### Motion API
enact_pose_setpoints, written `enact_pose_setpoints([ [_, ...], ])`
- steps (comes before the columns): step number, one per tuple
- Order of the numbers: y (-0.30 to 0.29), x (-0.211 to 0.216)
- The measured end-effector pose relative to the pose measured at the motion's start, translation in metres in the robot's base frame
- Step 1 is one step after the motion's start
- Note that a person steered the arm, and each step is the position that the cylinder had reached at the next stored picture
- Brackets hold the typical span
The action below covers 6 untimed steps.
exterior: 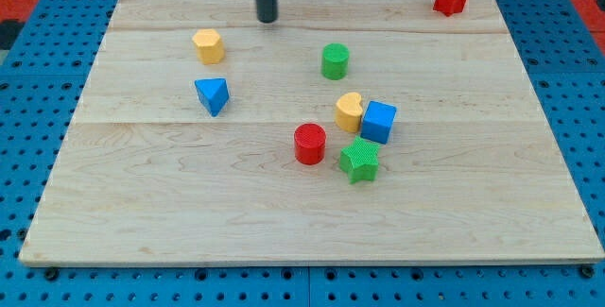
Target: Push the yellow hexagon closer to the blue triangle
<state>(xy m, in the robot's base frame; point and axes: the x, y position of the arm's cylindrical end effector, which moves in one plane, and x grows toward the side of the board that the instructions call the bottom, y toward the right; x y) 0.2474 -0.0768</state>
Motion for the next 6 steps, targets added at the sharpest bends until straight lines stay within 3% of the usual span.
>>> enact_pose_setpoints([
  [1, -0.047, 0.002],
  [2, -0.066, 0.031],
  [3, -0.069, 0.069],
  [6, -0.107, 0.123],
])
